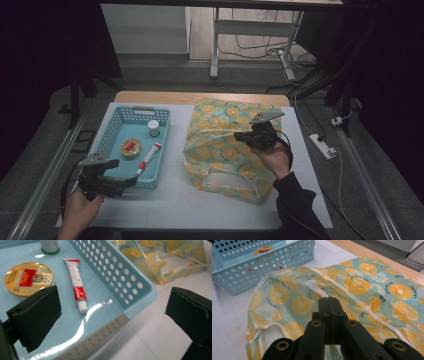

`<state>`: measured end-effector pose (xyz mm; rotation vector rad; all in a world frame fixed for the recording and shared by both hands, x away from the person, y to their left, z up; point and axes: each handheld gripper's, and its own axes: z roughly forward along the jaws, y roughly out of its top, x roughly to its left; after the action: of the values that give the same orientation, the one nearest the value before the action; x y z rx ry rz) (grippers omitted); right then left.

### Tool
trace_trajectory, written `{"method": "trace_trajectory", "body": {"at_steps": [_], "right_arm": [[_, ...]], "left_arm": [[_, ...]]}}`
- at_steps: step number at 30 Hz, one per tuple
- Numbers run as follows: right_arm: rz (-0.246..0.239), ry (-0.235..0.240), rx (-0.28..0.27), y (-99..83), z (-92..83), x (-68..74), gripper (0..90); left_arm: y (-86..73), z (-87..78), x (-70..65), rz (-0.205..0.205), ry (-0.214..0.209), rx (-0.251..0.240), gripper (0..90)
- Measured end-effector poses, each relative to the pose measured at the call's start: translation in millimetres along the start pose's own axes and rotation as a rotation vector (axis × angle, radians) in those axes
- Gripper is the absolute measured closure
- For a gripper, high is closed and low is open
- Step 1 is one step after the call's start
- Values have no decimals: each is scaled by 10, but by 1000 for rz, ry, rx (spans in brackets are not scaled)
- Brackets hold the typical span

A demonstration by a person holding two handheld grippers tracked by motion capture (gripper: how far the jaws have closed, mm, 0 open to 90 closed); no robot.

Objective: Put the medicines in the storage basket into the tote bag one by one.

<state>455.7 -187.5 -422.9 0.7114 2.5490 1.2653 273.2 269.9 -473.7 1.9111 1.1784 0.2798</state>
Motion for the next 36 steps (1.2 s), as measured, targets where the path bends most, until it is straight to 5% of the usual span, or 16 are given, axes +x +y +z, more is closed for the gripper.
{"method": "trace_trajectory", "body": {"at_steps": [15,36], "right_arm": [[-6,-3,-3,5,-6,-3,900],[-12,-6,-5,9,-15,-4,900]], "left_arm": [[182,146,232,-51,40,30,0],[433,279,468,-53,113,82,1]]}}
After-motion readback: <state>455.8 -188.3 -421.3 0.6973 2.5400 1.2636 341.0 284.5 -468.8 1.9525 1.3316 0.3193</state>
